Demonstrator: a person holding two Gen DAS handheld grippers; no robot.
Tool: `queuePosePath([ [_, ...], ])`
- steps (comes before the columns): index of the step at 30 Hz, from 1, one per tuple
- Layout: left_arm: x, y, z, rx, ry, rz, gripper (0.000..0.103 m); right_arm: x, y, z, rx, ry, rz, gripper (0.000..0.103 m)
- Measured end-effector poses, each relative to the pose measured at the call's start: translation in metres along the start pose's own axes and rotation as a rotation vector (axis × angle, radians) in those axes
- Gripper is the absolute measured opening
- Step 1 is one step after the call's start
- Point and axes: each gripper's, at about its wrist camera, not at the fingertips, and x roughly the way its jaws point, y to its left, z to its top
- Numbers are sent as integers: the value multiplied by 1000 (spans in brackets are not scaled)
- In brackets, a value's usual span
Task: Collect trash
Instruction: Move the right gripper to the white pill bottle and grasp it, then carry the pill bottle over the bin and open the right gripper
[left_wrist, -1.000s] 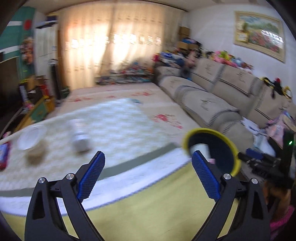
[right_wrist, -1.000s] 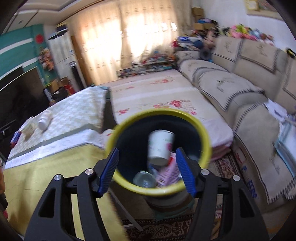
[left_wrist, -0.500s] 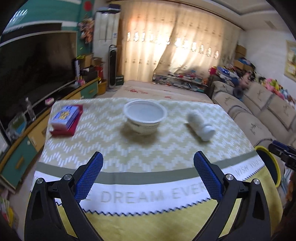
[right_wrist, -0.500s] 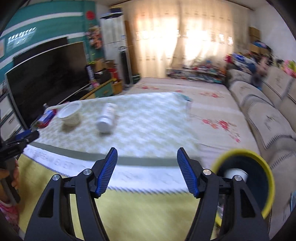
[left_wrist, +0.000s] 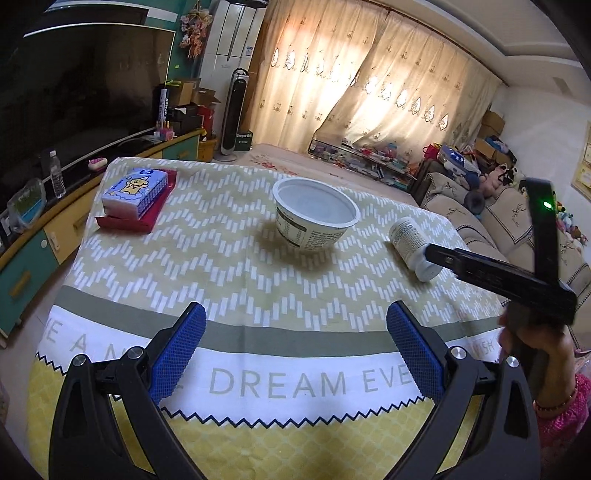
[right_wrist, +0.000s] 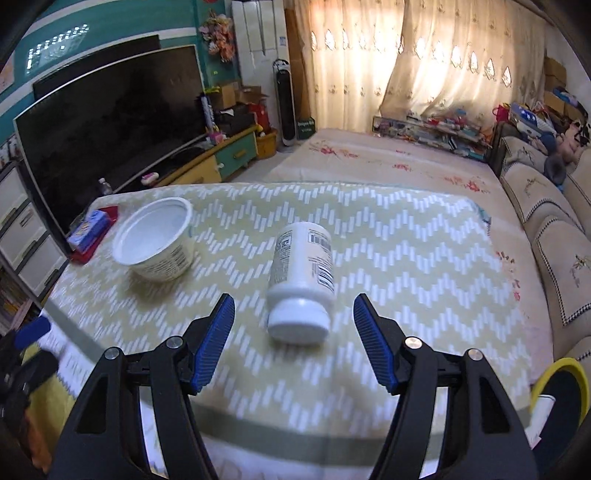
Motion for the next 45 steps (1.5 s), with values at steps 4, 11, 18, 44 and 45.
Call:
queuePosePath([
  [4,2,-2,-3,10,3,4,97,19,3,1,12,36,-19,64],
  [11,1,-1,-3,3,0,5,97,40,3,3,36,60,-55,53],
  [18,-2,-2,-3,1,-14,3,97,35,-6,5,55,28,-51,45],
  [44,0,-16,-7,69,-16,2,97,-164,-142,-136,241,-91,-221,45],
  [45,0,-18,-8,78,-17,5,97,-166,-157,-144,273,-85,-248,45],
])
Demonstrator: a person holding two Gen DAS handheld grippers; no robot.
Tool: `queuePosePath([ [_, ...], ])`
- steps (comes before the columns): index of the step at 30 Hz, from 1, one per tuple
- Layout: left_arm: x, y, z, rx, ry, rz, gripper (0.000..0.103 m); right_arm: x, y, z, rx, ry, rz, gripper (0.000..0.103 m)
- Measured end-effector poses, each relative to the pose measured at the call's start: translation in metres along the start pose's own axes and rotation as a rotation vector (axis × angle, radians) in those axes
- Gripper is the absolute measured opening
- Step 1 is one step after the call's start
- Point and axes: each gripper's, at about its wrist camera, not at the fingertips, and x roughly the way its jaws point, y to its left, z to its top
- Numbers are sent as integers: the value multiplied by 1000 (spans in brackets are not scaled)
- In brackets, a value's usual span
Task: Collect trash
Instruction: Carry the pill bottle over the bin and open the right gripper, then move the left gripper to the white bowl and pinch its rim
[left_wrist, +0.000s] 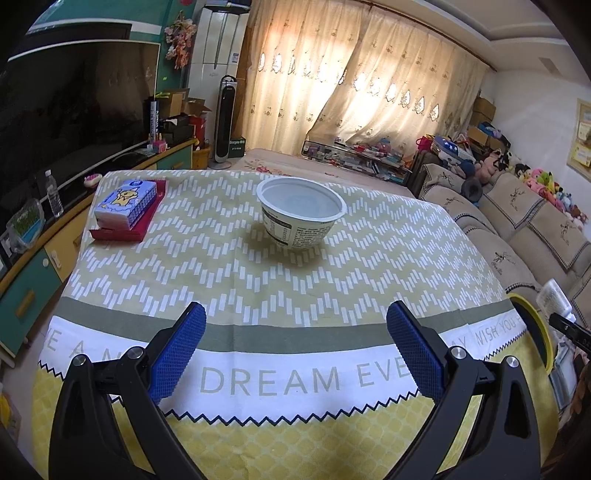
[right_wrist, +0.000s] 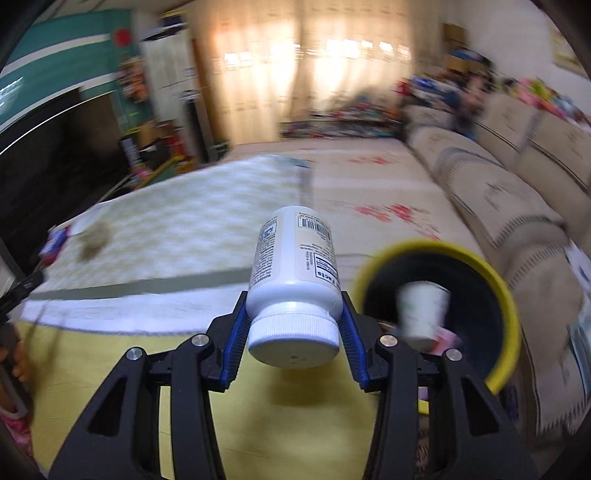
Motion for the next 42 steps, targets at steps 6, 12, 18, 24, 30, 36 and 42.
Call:
queuePosePath([
  [6,3,-5,-1,30,6,6,97,12,-65,-14,101,19,-124,45],
  [12,3,-5,-2,31,4,3,97,34,-93,-16,141,44,-181,45],
  [18,3,-7,-2,42,5,2,97,38,-103,-17,181,33,-226,58],
  [24,3,-10,-2,53,9,-1,97,12,-69,-11,165,-32,-115,58],
  [30,3,-15,-3,69,10,-8,97,4,-1,-5,37,-103,15,58],
  [36,-3,-34,6,106,29,-33,97,8,27,-7,-10,-108,55,58],
  [42,-1,-52,41,177,19,-47,97,6,30,-9,-12,-117,57,62],
])
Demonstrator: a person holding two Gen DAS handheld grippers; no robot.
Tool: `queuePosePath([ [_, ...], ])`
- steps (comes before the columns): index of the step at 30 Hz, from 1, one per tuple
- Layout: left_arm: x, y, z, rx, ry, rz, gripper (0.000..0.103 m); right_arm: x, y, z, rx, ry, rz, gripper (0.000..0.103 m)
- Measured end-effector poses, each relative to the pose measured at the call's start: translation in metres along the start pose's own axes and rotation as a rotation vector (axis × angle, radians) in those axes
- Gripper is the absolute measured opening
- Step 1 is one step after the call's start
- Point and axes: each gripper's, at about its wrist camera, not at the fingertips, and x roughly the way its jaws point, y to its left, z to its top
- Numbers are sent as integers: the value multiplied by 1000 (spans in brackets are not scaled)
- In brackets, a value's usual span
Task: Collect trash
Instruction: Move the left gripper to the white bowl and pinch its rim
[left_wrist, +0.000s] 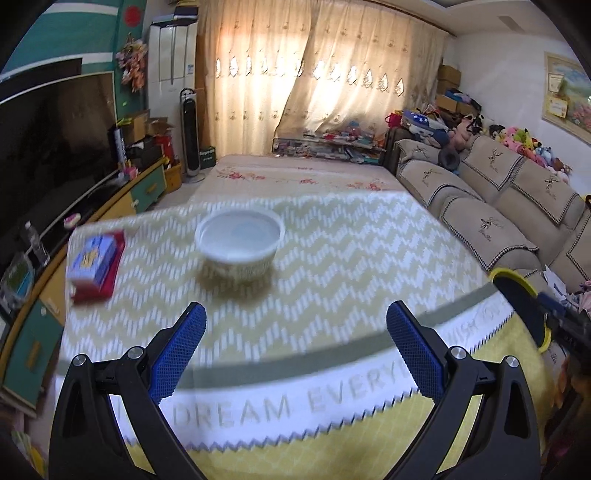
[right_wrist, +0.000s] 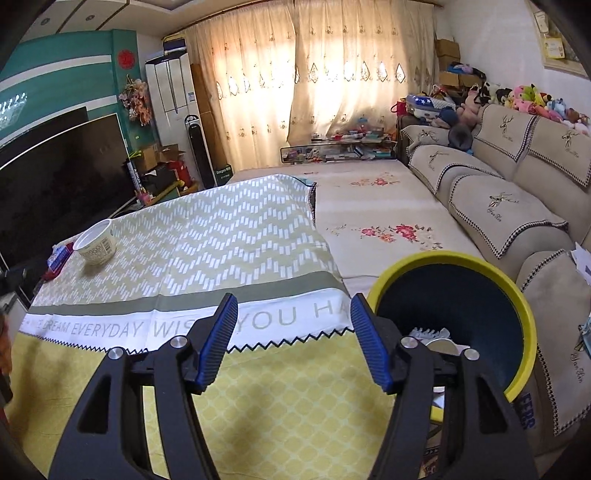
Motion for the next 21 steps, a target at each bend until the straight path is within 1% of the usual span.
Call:
queuePosePath([
  [3,18,-1,21,19,17,-1,90,1,4,0,-9,7,-7,63],
  [4,29,-2,27,30,32,1,85,2,5,0,-13,11,-7,63],
  [5,38,-3,32,43,45,8,81,4,5,1,-14,16,-1,63],
  [9,73,-6,46,83,89,48,73,7,3,1,-8,34,2,63],
  [12,96,-1,50,85,127,69,66,11,2,1,-5,52,7,63],
  [14,109,5,51,73,158,70,60,12,3,0,-5,60,9,63],
  [15,113,8,51,62,168,66,59,13,3,0,-5,63,12,63],
  [17,121,12,50,53,182,59,55,14,3,-1,-4,69,11,63],
  [18,122,12,50,57,184,60,53,15,3,-1,-1,75,14,63],
  [21,129,11,48,71,200,66,45,18,0,0,8,92,14,63],
])
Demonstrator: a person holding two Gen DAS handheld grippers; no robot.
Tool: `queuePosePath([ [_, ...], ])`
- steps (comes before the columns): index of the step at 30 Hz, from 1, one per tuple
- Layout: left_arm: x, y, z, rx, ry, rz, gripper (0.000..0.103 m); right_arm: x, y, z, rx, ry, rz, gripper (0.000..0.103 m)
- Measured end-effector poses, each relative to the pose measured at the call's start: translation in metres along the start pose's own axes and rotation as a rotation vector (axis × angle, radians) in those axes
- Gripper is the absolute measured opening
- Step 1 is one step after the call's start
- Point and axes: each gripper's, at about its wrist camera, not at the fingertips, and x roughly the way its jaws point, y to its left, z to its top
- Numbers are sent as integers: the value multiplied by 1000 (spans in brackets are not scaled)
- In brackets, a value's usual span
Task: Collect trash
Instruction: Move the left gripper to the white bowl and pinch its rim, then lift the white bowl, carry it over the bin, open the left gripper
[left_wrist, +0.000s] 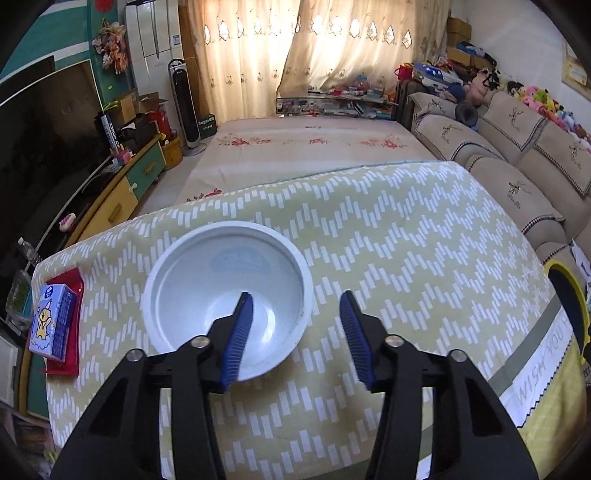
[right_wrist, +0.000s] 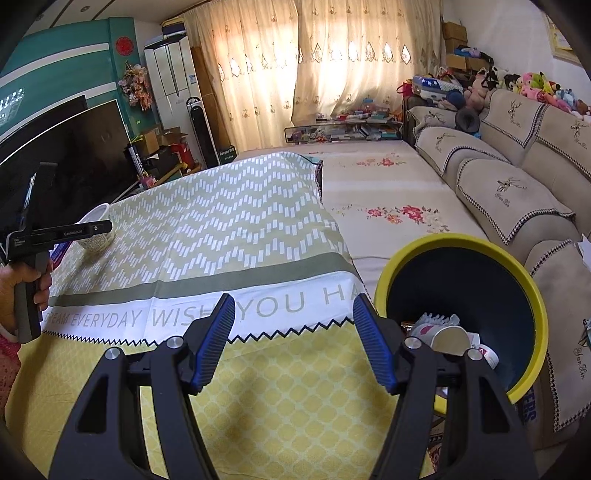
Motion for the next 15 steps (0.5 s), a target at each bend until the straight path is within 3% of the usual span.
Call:
queuePosePath([
  [6,12,-4,-1,15,29,24,27,0,-2,-1,9,3,-3,63],
  [8,16,-3,-2,18,37,38,17,1,-2,0,7,4,-5,63],
  [15,6,-4,-2,6,1,54,11,1,-1,0,10,3,-4,63],
])
